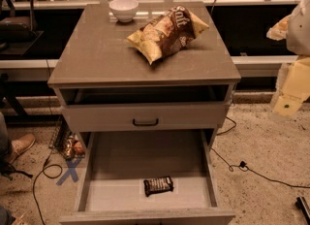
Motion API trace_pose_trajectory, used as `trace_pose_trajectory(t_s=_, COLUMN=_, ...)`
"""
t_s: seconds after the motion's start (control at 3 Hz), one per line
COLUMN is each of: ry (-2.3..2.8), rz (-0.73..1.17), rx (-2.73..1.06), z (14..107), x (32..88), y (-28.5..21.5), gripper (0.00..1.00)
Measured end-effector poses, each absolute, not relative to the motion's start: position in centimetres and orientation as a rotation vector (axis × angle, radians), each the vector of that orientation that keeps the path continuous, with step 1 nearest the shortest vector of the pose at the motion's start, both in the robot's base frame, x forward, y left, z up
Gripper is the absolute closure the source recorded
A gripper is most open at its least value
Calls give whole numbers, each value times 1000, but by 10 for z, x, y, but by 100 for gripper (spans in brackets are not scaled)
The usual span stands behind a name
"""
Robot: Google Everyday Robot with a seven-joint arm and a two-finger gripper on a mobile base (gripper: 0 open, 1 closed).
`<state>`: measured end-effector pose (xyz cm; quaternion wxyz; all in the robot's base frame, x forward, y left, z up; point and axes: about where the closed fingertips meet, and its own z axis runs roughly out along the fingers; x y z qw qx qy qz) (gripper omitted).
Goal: Pick rxbar chocolate from middle drawer and place on counter
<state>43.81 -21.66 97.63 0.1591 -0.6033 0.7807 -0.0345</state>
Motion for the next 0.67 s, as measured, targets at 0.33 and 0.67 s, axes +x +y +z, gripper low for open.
trace_pose_trajectory(t_s=0.33, ry=2232, rz=-99, rx=-1724, z=976, x=438, y=-217, gripper=0)
trace_pose_trajectory(t_s=0.67, ry=2235, rz=23, rx=-1722, z=946, x=437, y=-203, gripper=0)
